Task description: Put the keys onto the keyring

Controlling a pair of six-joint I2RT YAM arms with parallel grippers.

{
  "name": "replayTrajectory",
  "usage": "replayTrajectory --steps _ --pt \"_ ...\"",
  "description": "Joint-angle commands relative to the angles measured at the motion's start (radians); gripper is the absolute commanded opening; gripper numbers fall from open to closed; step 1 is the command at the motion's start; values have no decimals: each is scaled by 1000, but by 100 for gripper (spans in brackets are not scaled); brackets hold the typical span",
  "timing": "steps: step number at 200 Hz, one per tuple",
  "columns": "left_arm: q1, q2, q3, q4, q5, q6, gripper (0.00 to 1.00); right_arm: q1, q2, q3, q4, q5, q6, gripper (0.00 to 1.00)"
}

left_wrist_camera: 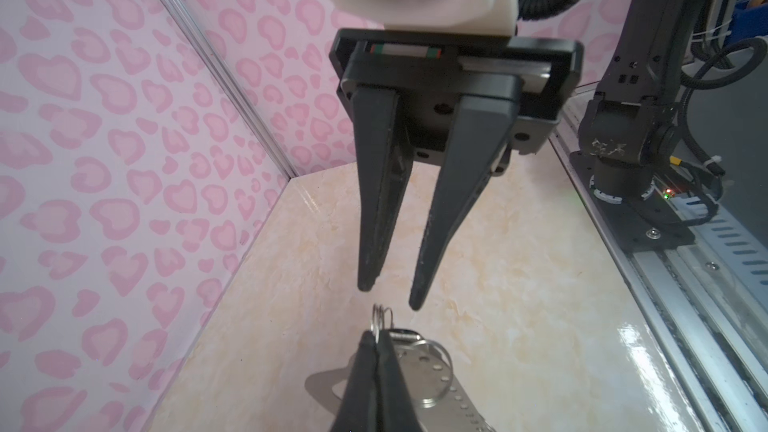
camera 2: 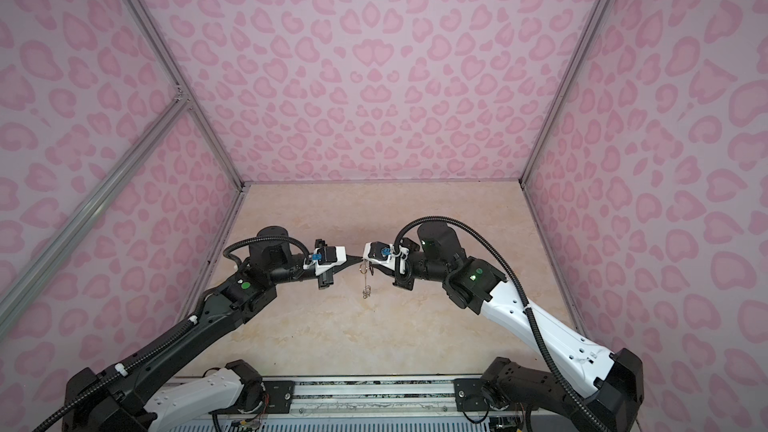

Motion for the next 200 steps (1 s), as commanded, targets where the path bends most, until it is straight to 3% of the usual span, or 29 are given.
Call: replayTrajectory --steps 1,76,122,165,200 --pt "2 -10 -5 86 57 -31 3 0 -3 -12 75 -37 41 22" --pt "2 -22 -10 73 75 -26 3 13 10 -1 77 -35 44 16" --pt "2 -26 -3 37 66 -3 3 15 13 -3 79 -46 43 0" --pt "-11 -35 74 -139 -92 126 23 14 44 44 -42 2 24 0" --pt "-89 -36 134 -277 -244 283 25 14 69 68 -83 -19 26 0"
